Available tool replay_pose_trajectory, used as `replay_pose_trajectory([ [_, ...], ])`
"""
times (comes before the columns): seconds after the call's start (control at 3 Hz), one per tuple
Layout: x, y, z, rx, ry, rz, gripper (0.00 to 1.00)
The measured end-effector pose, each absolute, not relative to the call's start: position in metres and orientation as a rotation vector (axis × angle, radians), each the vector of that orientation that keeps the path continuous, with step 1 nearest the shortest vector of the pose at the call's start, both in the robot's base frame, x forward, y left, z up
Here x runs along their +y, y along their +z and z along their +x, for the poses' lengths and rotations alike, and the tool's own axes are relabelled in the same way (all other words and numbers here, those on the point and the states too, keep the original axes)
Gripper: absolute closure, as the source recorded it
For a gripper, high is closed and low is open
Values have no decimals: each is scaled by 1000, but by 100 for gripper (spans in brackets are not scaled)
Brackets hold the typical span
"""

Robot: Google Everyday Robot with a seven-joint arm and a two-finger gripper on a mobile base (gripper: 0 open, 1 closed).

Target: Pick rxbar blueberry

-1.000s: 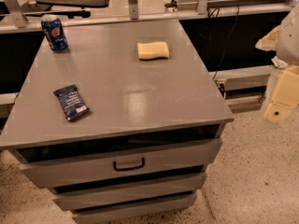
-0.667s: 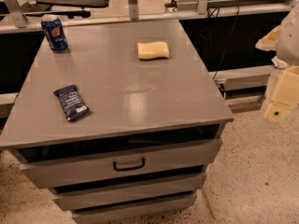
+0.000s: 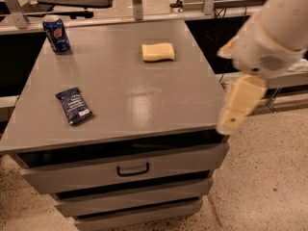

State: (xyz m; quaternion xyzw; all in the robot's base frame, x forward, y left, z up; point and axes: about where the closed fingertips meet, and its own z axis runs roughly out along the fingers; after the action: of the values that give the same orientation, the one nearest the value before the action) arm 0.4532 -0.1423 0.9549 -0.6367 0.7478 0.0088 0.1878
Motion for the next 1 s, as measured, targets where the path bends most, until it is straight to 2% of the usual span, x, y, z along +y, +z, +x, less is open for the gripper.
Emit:
replay_pose_trajectory([
  [0.67, 50, 919, 479, 1813, 330, -1833, 0],
  [1.0, 61, 926, 483, 1781, 324, -1813, 0],
])
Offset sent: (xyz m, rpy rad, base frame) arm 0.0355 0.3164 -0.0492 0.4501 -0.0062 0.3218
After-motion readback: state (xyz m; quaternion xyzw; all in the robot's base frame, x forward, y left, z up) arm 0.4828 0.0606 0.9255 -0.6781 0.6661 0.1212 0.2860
